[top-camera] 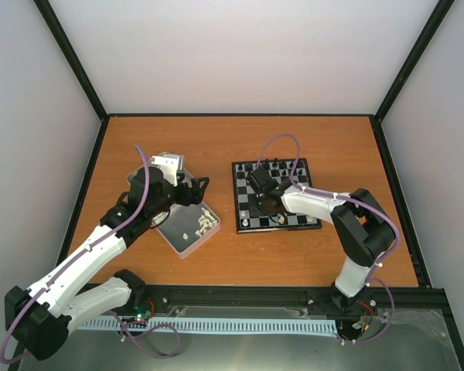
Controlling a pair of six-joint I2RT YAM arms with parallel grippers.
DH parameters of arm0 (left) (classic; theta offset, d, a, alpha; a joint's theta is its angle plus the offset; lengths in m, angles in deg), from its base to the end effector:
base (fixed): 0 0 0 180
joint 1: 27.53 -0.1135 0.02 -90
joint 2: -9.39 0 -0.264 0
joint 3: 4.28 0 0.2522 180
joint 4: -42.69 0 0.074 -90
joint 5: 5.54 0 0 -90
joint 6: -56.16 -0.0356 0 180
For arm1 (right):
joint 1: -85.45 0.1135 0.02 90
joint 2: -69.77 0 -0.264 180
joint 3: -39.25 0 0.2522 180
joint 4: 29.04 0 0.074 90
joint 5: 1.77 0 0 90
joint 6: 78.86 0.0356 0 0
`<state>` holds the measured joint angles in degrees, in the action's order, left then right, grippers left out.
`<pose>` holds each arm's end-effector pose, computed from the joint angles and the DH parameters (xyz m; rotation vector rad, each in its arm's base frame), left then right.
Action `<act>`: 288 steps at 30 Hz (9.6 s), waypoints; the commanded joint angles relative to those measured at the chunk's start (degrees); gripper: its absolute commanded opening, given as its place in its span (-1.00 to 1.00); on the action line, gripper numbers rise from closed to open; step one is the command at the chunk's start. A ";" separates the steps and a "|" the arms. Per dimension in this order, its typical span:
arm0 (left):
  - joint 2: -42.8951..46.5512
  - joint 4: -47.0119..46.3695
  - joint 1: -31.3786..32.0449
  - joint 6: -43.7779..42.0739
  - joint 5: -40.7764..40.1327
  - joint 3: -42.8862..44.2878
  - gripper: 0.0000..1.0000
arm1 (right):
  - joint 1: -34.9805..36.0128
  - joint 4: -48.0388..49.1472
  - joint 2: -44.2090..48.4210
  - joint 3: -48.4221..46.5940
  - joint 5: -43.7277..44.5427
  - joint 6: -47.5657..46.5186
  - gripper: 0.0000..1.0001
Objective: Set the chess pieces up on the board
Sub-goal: Adjust the chess piece on the chessboard, then pick up the chess piece from the storage box, then place the chess piece on the chessboard, then pick up the chess piece from the storage box.
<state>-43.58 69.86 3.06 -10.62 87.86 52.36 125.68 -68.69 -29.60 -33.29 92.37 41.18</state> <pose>0.1824 -0.1103 0.2967 0.1709 2.0349 -0.6598 0.2549 0.2123 0.1597 -0.2240 2.7452 0.2486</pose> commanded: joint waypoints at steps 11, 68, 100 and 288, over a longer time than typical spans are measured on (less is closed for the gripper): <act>-4.43 7.20 -0.27 6.97 -6.02 -1.62 0.66 | -0.20 -4.91 9.28 -2.19 14.22 3.46 -0.27; -40.15 11.38 -0.28 5.30 -8.50 6.59 -0.50 | -0.23 -1.57 23.76 6.45 12.65 4.67 -0.22; -2.67 -13.48 -0.27 40.50 6.25 -7.99 -0.72 | 2.86 30.33 29.75 16.19 -10.53 0.49 0.13; -22.67 23.76 0.23 17.98 -1.77 -3.22 -0.50 | -0.76 -12.23 20.75 -2.40 1.47 -4.99 -0.09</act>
<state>-65.68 93.80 3.10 7.28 85.83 46.87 125.35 -82.37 -10.19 -36.13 92.98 36.44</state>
